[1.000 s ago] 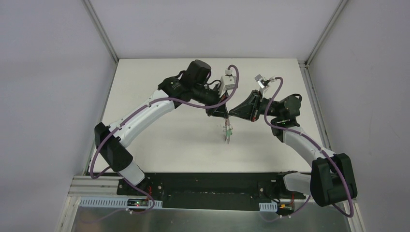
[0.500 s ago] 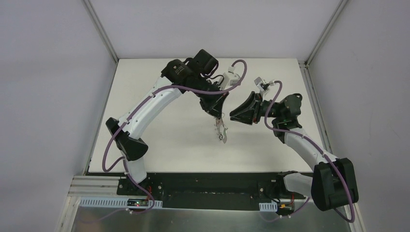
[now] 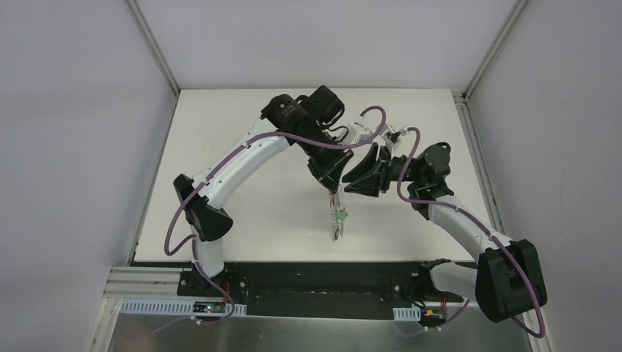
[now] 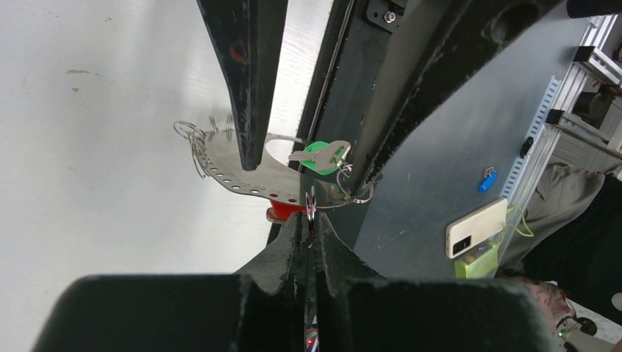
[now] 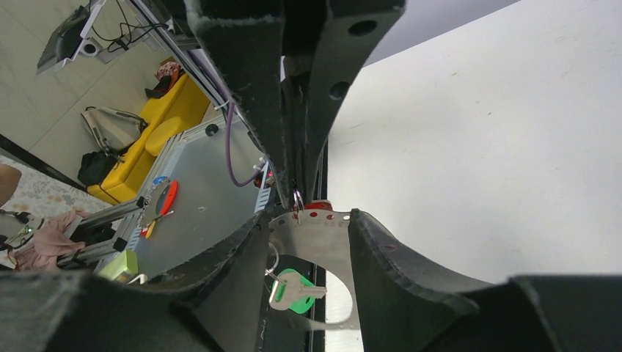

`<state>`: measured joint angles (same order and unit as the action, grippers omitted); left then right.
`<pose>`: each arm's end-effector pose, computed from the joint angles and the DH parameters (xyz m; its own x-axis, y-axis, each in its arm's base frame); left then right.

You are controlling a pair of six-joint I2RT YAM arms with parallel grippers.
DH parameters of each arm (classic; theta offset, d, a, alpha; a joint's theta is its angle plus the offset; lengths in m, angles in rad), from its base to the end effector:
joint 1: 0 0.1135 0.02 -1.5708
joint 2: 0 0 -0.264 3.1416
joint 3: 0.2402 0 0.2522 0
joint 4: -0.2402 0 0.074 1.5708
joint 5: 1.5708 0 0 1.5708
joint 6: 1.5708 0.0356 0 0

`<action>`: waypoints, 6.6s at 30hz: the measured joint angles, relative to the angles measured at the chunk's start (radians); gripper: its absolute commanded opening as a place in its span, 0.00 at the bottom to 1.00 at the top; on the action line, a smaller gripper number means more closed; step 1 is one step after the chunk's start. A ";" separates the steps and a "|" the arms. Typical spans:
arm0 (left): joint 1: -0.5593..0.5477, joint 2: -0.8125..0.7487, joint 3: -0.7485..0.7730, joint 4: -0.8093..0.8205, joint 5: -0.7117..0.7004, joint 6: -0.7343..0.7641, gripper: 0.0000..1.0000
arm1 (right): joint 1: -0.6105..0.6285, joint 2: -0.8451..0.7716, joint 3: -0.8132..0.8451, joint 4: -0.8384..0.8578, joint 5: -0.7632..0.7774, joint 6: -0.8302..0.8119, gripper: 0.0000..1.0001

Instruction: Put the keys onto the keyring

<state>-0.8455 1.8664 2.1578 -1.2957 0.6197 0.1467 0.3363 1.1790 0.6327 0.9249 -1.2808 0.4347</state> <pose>0.2297 -0.2903 0.4070 -0.4344 0.6695 -0.6026 0.8890 0.2112 -0.4064 0.2133 0.1107 0.3126 -0.0772 0.1006 -0.9919 -0.9949 -0.0730 0.0701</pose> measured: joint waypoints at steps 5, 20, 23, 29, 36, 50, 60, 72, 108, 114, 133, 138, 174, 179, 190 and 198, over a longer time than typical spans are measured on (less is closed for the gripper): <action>0.000 0.013 0.015 0.002 0.015 -0.011 0.00 | 0.020 0.000 0.000 -0.003 -0.005 -0.007 0.41; 0.000 0.029 0.017 0.003 0.045 -0.028 0.00 | 0.033 0.016 0.000 0.014 0.002 0.013 0.24; 0.000 0.029 0.017 0.004 0.052 -0.027 0.00 | 0.033 0.016 0.000 0.022 0.005 0.024 0.20; 0.001 0.029 0.017 0.006 0.049 -0.027 0.00 | 0.033 0.018 0.000 0.036 0.003 0.042 0.02; 0.001 0.029 0.017 0.005 0.050 -0.026 0.00 | 0.034 0.020 0.000 0.049 0.000 0.060 0.00; 0.043 -0.135 -0.179 0.236 0.068 0.006 0.38 | -0.021 0.025 -0.008 0.189 0.052 0.203 0.00; 0.072 -0.372 -0.463 0.503 0.020 0.195 0.48 | -0.046 0.040 -0.010 0.255 0.107 0.275 0.00; 0.036 -0.345 -0.505 0.627 -0.002 0.293 0.37 | -0.057 0.056 -0.010 0.256 0.119 0.294 0.00; -0.046 -0.312 -0.520 0.636 -0.186 0.274 0.23 | -0.071 0.058 -0.010 0.200 0.144 0.278 0.00; -0.045 -0.312 -0.520 0.618 -0.212 0.263 0.35 | -0.074 0.058 -0.010 0.184 0.145 0.261 0.00; 0.016 -0.308 -0.508 0.637 -0.032 0.184 0.40 | -0.076 0.058 -0.010 0.193 0.067 0.241 0.00; 0.016 -0.287 -0.494 0.645 0.008 0.166 0.37 | -0.072 0.058 -0.010 0.193 0.062 0.241 0.00; 0.089 -0.245 -0.493 0.687 0.233 0.093 0.21 | -0.066 0.061 -0.010 0.185 0.035 0.226 0.00; 0.094 -0.245 -0.513 0.686 0.243 0.097 0.22 | -0.066 0.062 -0.010 0.185 0.035 0.226 0.00; 0.095 -0.245 -0.523 0.687 0.245 0.095 0.09 | -0.066 0.062 -0.010 0.185 0.035 0.226 0.00; 0.101 -0.236 -0.523 0.692 0.260 0.077 0.00 | -0.066 0.062 -0.010 0.185 0.034 0.222 0.00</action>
<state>-0.7441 1.6306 1.6344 -0.6033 0.8799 0.2234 0.2699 1.2407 0.6224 1.1095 -1.2472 0.6567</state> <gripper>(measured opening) 0.012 0.007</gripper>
